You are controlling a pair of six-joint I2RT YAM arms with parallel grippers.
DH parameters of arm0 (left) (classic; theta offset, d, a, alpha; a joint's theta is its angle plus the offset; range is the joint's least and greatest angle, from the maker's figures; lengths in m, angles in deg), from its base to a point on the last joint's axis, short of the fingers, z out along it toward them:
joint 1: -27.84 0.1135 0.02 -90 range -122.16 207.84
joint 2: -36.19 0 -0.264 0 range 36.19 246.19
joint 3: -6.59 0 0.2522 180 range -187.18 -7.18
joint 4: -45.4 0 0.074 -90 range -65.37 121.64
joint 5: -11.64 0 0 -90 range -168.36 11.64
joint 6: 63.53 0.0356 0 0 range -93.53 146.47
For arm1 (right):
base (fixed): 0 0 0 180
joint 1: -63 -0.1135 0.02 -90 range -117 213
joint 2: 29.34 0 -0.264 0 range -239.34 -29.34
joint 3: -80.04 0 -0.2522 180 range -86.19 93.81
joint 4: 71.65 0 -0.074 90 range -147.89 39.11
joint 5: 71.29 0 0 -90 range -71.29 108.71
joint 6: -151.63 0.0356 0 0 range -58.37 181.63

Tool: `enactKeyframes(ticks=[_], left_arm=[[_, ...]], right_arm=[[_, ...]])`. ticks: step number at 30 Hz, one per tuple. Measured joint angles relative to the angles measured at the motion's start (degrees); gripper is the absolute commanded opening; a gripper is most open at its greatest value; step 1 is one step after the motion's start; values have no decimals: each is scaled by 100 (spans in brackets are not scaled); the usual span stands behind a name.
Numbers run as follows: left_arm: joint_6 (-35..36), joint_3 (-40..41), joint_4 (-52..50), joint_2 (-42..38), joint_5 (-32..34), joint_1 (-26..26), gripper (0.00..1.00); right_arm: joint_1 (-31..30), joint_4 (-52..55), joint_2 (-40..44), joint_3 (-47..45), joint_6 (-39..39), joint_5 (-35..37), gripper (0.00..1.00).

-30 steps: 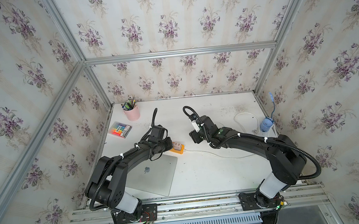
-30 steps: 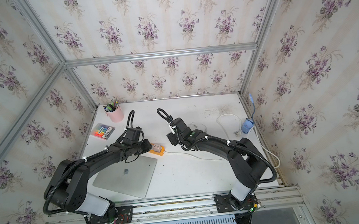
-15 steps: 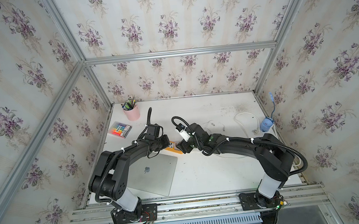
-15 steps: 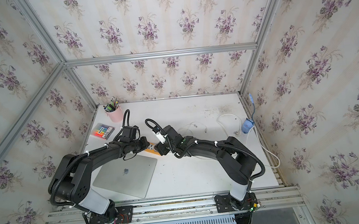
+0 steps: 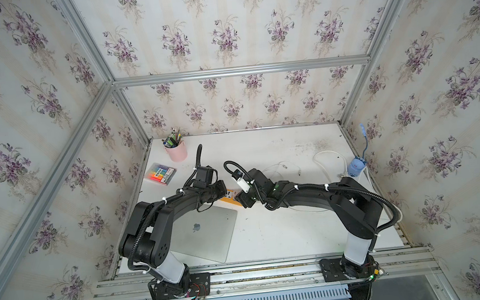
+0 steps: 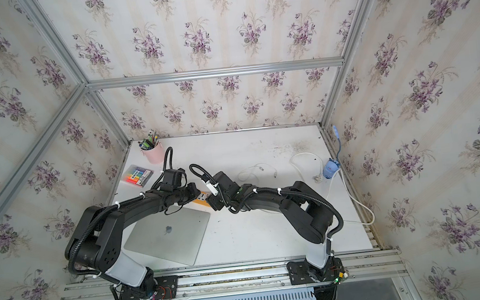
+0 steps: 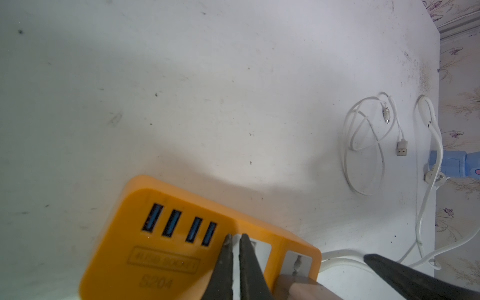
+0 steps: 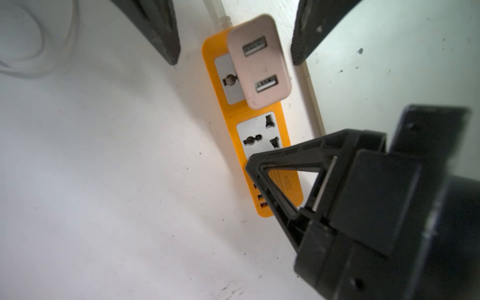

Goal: Unplug the laptop charger
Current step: Remove the plug from the socket.

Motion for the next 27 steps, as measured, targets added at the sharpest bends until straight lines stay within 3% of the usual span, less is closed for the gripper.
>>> enactKeyframes(ticks=[8,11,22,27], left_arm=[[-4,35,105,9,28,9,11],[-4,52,151,26,48,15,11],[-72,107,393,101,63,15,9],[-157,98,400,140,138,7,6]], right_arm=[[-42,155,-190,262,-157,-243,11],[-44,210,-208,321,-192,-289,0],[-103,223,-201,326,-302,-269,0],[-236,166,-13,221,-461,83,0]])
